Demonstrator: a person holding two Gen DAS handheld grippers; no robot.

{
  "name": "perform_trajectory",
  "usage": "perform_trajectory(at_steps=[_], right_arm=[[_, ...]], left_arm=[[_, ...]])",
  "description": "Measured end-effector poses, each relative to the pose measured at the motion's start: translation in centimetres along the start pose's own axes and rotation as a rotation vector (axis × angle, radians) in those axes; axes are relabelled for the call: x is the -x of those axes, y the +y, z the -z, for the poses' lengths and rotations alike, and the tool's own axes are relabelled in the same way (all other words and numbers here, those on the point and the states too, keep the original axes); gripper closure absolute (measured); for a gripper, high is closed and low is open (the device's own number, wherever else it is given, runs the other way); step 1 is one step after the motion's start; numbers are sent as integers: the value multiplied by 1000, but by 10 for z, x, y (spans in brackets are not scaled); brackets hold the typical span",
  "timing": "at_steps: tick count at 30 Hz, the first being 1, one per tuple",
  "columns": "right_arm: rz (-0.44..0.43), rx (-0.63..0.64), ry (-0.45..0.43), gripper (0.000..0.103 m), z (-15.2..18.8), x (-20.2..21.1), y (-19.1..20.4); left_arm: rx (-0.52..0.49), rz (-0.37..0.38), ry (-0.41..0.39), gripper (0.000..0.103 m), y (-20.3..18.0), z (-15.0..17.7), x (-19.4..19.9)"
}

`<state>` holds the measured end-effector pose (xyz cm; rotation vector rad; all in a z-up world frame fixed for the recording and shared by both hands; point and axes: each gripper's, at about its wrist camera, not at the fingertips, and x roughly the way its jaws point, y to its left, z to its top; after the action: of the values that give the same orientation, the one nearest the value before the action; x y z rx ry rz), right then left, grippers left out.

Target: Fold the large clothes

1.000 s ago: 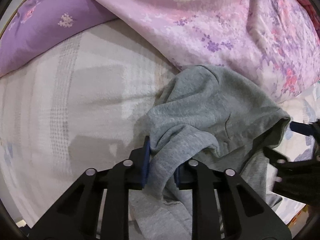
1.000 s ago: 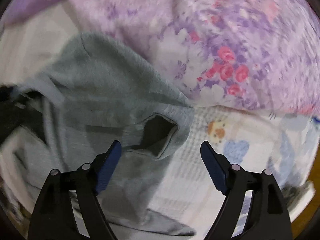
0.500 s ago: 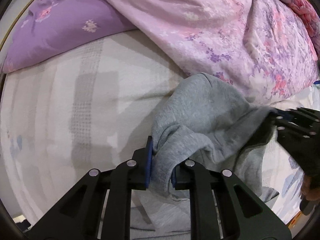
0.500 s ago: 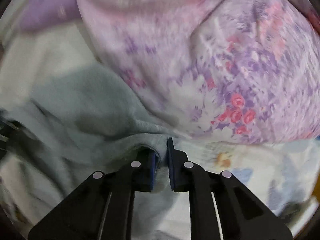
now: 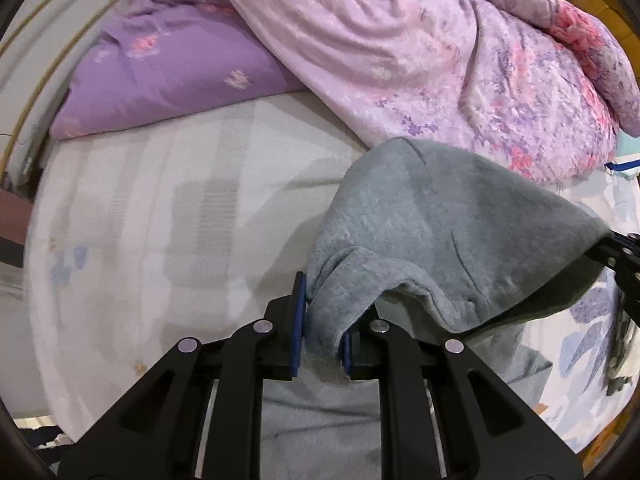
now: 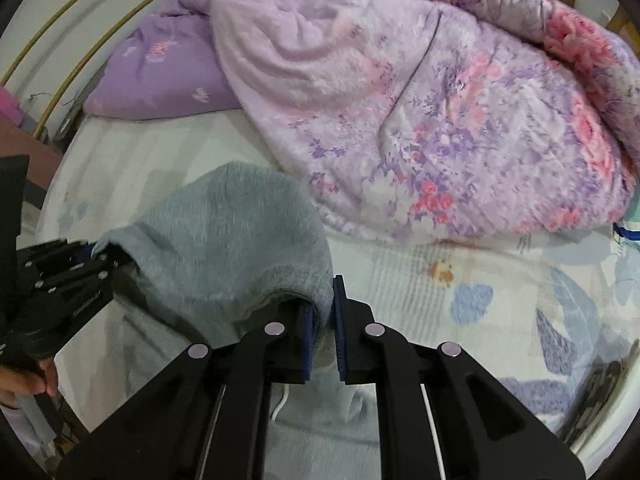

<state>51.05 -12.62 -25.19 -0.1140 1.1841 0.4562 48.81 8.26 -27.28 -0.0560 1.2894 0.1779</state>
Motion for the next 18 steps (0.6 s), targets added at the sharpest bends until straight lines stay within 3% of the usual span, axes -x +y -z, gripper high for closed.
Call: perform_trajectory(at_steps=[10,18], right_arm=[[-34,24,-49,95,95,60,40],[-64,14,49,95,193,55,67]], left_arm=[[11,-7,-60,88,1,106,67],[22,20,31,88,1,209,69]])
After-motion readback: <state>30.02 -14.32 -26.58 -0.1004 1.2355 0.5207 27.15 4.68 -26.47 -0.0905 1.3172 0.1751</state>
